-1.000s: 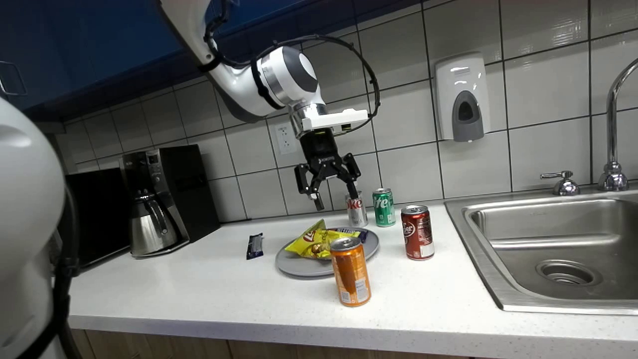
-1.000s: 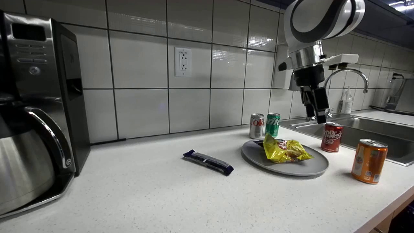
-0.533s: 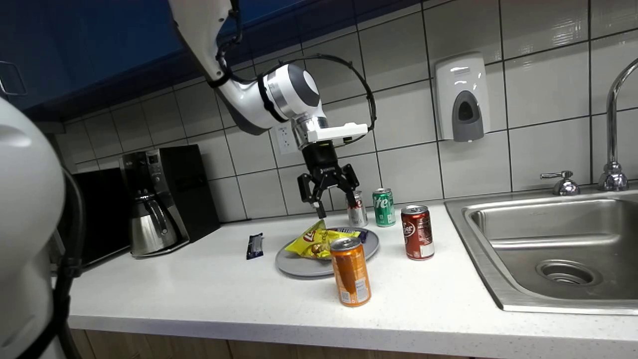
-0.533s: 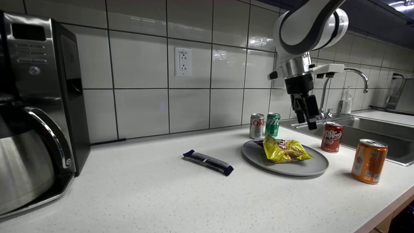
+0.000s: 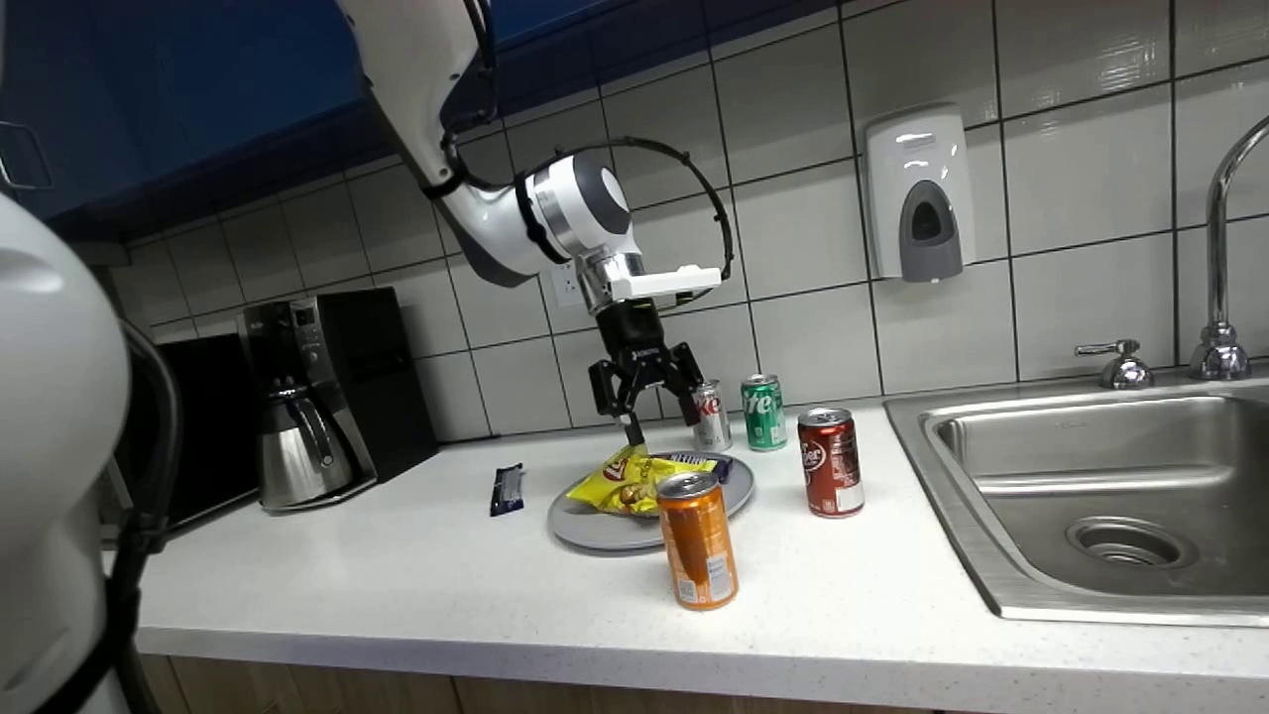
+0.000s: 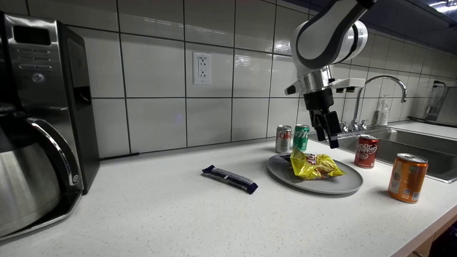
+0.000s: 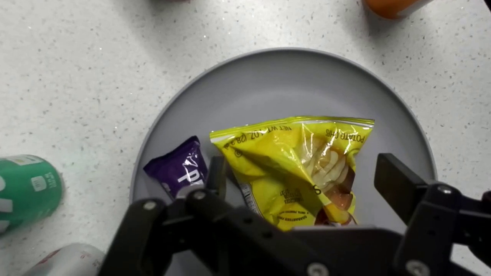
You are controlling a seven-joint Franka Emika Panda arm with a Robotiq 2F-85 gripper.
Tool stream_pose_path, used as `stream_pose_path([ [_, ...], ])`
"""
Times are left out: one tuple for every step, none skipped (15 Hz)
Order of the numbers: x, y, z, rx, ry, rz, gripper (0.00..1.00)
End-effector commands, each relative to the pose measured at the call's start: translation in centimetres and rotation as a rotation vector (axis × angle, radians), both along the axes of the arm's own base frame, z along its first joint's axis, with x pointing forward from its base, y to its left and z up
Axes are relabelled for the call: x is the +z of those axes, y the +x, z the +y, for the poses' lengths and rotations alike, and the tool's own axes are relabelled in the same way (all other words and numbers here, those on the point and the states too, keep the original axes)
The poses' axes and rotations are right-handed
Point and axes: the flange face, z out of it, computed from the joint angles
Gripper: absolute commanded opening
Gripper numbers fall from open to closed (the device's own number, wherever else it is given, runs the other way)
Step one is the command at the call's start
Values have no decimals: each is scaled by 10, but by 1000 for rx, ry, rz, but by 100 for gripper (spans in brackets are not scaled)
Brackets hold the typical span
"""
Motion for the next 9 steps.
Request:
stream_pose_path([
  [0, 5, 4, 43, -11, 18, 100],
  [-3, 1, 3, 8, 0, 7, 100],
  [-4, 1, 5, 10, 0, 8, 100],
  [-4, 1, 5, 11, 1, 9, 100],
  [-4, 1, 5, 11, 1, 10, 100],
  [-4, 1, 5, 12, 1, 10, 100],
  [-4, 1, 5, 12, 1, 10, 100],
  [-4, 1, 5, 12, 1, 10, 100],
  [-4, 1, 5, 12, 1, 10, 100],
])
